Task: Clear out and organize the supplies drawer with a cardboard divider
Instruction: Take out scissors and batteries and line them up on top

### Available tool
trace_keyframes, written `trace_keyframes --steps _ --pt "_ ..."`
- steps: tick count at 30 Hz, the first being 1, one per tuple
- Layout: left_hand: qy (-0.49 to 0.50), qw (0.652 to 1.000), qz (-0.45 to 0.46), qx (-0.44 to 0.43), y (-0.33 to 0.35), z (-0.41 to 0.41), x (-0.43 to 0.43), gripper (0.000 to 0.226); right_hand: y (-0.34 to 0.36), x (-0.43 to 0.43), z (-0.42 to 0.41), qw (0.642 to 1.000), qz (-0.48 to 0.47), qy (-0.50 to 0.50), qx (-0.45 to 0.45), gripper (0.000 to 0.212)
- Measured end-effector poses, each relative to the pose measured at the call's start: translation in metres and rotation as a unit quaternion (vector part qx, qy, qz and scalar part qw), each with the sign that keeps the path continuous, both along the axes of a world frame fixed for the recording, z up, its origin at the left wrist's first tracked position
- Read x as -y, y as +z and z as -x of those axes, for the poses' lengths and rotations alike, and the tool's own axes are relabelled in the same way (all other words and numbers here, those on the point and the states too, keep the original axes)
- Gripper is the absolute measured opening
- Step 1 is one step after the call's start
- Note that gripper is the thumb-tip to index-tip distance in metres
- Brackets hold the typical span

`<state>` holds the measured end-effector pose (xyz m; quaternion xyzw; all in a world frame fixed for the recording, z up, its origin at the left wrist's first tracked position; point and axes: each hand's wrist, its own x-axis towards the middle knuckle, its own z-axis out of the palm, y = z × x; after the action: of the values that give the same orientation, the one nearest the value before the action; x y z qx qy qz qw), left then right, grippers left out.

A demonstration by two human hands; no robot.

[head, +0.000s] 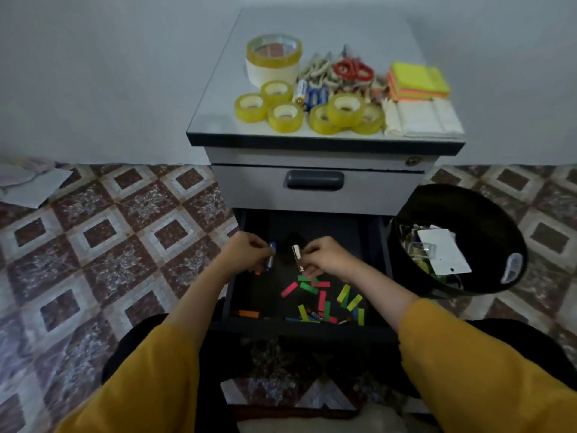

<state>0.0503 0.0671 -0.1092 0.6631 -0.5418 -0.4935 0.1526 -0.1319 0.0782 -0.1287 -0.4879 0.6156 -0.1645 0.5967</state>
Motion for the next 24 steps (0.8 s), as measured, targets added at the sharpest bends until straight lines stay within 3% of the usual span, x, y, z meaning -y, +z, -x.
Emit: trace_keyframes --steps 4,8,12,21,24 --pt "-0.001 0.998 0.031 -0.061 0.037 0.022 -0.007 0.006 0.047 -0.004 0.019 0.997 0.055 -0.037 0.046 0.008" --pt "0.022 0.991 0.053 -0.123 0.079 0.041 -0.003 0.006 0.093 -0.005 0.034 0.99 0.106 -0.061 0.065 0.024" --pt "0.04 0.976 0.092 -0.192 0.119 0.057 0.008 0.012 0.135 0.001 0.049 0.984 0.158 -0.074 0.042 0.023" --pt "0.047 0.963 0.172 -0.203 0.185 0.067 0.061 0.011 0.205 0.047 0.08 0.955 0.272 -0.119 -0.001 0.026" --pt "0.054 0.964 0.2 -0.169 0.2 0.066 0.09 0.01 0.218 0.07 0.086 0.949 0.281 -0.139 -0.024 0.025"
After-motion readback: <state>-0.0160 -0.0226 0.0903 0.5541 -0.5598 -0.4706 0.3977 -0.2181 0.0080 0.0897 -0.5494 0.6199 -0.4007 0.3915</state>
